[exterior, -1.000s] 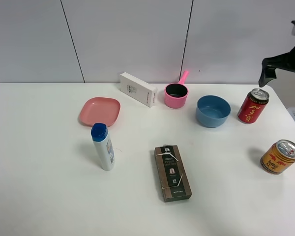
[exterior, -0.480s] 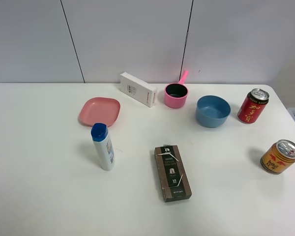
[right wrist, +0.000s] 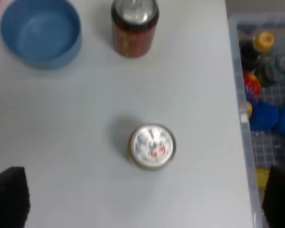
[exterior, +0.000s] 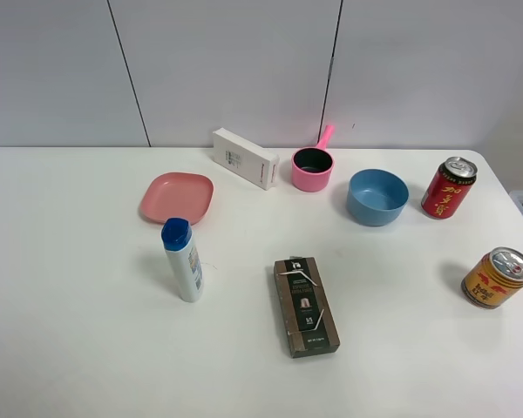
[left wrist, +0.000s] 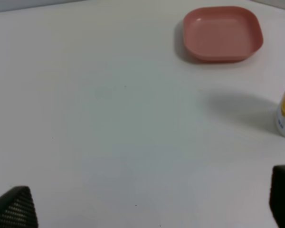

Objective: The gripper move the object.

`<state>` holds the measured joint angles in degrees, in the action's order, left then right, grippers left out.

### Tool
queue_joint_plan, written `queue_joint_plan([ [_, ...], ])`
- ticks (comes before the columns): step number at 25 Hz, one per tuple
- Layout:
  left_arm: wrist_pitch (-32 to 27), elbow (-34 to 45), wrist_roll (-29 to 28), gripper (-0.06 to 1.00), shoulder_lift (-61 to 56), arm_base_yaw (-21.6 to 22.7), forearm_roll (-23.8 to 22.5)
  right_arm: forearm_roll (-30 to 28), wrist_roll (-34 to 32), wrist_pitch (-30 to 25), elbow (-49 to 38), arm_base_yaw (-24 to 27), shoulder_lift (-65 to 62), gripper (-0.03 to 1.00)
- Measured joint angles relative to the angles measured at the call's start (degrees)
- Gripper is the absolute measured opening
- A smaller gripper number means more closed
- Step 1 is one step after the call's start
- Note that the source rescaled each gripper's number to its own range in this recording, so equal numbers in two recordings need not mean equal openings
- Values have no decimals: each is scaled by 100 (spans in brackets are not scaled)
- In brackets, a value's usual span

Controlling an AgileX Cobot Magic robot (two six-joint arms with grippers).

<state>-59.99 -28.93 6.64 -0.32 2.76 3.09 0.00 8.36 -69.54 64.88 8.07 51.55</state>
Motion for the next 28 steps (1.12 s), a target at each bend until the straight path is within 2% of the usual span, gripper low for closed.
queue_joint_plan([
  [5, 0, 0, 0, 100, 0, 0, 0, 35, 0, 13, -1209, 0, -1590, 100],
  [10, 0, 0, 0, 100, 0, 0, 0, 365, 0, 523, -2288, 0, -3348, 100],
  [15, 0, 0, 0, 100, 0, 0, 0, 413, 0, 673, -3069, 0, -4851, 100],
  [23, 0, 0, 0, 100, 0, 0, 0, 413, 24, 726, -3569, 0, -5170, 100],
  [28, 0, 0, 0, 100, 0, 0, 0, 408, 18, 790, -3593, 0, -5170, 100],
])
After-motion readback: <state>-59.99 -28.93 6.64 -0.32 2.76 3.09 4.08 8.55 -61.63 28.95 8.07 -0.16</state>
